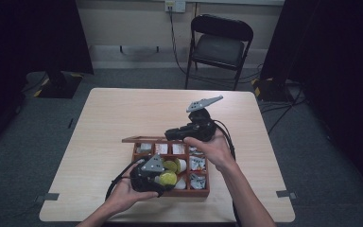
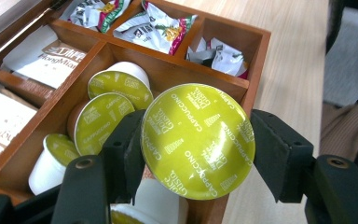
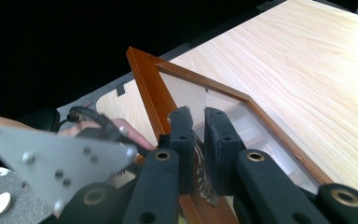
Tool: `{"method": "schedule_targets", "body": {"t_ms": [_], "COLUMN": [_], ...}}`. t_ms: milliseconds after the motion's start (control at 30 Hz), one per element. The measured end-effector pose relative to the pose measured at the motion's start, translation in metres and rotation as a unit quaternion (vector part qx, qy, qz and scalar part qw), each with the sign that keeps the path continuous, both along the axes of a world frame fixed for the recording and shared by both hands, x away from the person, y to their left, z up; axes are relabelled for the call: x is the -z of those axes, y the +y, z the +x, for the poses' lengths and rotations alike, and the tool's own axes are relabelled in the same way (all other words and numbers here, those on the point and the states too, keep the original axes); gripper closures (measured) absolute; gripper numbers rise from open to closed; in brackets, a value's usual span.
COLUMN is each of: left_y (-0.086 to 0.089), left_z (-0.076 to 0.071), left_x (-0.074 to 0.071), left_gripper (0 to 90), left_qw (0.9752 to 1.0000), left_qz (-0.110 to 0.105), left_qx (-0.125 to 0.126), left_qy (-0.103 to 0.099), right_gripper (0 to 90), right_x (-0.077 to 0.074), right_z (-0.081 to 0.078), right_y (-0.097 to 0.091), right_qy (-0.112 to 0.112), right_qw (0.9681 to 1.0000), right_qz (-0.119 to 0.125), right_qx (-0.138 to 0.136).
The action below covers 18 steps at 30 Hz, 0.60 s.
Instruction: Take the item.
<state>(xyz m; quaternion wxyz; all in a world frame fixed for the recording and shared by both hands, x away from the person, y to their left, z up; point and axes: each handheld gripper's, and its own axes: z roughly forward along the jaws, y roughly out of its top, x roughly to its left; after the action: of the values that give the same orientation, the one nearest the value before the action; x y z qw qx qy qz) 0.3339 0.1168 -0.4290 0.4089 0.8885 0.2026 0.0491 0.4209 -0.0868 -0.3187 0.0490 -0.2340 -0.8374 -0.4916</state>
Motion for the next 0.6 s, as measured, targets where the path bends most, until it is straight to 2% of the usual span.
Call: {"method": "schedule_targets", "body": {"t_ms": [33,133,200,367,467,600], "left_y": [0.003,0.008,0.013,0.024,0.032,0.042], "left_z": [0.001,-0.001,-0.005,-0.01,-0.009,-0.006], "left_x": [-0.002,-0.006,-0.007,-0.007,-0.012,-0.018], "left_gripper": [38.8,38.8,38.9,38.9,38.9,38.9], "left_qw": [1.0,1.0,0.9998,0.9995,0.9992,0.9981], "left_qz": [0.003,-0.006,-0.003,-0.017,-0.028,-0.036], "left_qx": [-0.001,-0.006,-0.013,-0.025,-0.029,-0.047], "left_qy": [-0.003,-0.004,-0.016,-0.007,-0.009,-0.014], "right_gripper": [82.2,82.2,82.2,82.2,82.2,82.2], "right_x": [0.0,0.0,0.0,0.0,0.0,0.0], "right_z": [0.0,0.0,0.0,0.0,0.0,-0.001], "right_y": [0.0,0.0,0.0,0.0,0.0,0.0], "right_qy": [0.0,-0.001,0.0,-0.001,0.0,0.0], "right_qw": [1.0,1.0,1.0,1.0,1.0,1.0], "right_qz": [0.0,-0.001,0.0,0.0,0.0,0.0], "right_qx": [0.0,0.0,0.0,0.0,0.0,0.0]}}
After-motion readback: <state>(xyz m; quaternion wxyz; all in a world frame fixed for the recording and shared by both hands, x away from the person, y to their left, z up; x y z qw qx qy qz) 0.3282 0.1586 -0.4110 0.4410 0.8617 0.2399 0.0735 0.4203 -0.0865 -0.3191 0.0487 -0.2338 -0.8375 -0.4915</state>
